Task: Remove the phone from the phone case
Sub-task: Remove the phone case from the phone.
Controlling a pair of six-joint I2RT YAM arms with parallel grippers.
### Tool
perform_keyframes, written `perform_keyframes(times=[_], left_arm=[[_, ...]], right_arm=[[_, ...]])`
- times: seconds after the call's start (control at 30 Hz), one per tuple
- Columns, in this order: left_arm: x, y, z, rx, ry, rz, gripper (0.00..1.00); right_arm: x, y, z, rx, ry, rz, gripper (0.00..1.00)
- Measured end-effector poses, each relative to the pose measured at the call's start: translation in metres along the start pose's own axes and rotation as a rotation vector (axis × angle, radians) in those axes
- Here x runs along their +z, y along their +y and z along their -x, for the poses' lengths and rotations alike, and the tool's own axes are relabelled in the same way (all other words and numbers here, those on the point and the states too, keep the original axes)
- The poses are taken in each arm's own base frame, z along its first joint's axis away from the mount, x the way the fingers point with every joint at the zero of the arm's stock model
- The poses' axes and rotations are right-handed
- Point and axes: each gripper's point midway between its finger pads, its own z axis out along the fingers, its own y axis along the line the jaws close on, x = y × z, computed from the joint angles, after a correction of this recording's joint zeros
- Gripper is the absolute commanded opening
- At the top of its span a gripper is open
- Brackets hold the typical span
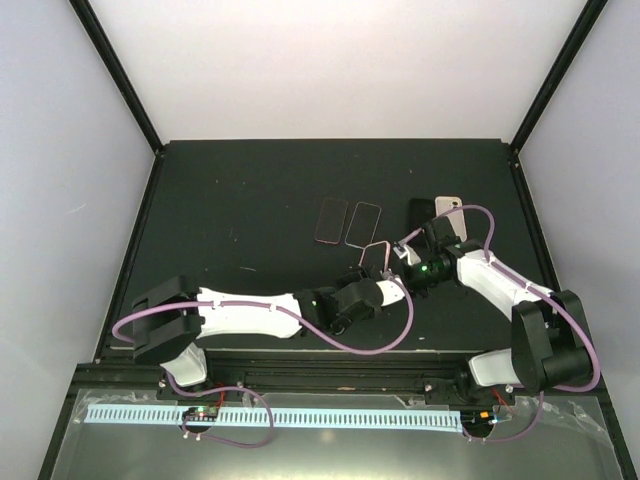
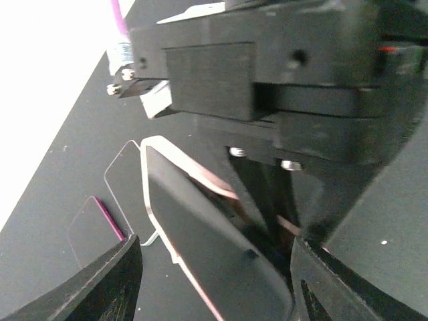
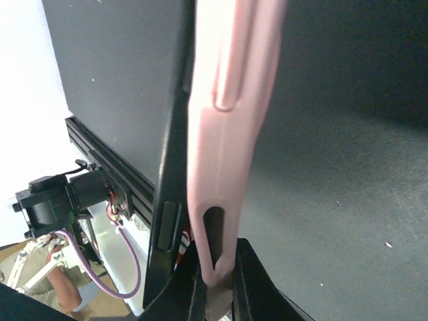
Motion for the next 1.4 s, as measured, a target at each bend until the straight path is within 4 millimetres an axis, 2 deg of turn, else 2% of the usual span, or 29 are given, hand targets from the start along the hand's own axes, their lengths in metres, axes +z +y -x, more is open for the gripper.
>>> perform_keyframes(times=[0.2, 0.33, 0.5, 0.9, 1.07, 1.4], left_arm=[[-0.008, -0.012, 0.006, -0.001, -0.035, -0.062, 0.61], [-0.007, -0.013, 0.006, 0.001, -0.028, -0.063, 0.54], [-0.003, -0.011, -0.005, 0.026, 0.019, -0.033, 0.51], [-0.002, 0.006, -0.011, 0.098, 0.058, 0.146, 0.39], [0.003, 0.009, -0.012, 0.135, 0.061, 0.207, 0.21], [0.008, 0.014, -0.009, 0.174, 0.060, 0.289, 0.07]], right_arm=[[-0.001, 0.004, 0.001, -0.013, -0.004, 0.021, 0.01], [-0.002, 0.006, 0.002, -0.021, -0.010, 0.025, 0.01], [-0.005, 0.010, 0.003, -0.041, -0.028, 0.029, 0.01], [-0.007, 0.018, 0.008, -0.083, -0.055, 0.060, 0.01], [-0.009, 0.020, 0.014, -0.101, -0.076, 0.069, 0.01], [-0.015, 0.025, 0.021, -0.124, -0.117, 0.081, 0.01]])
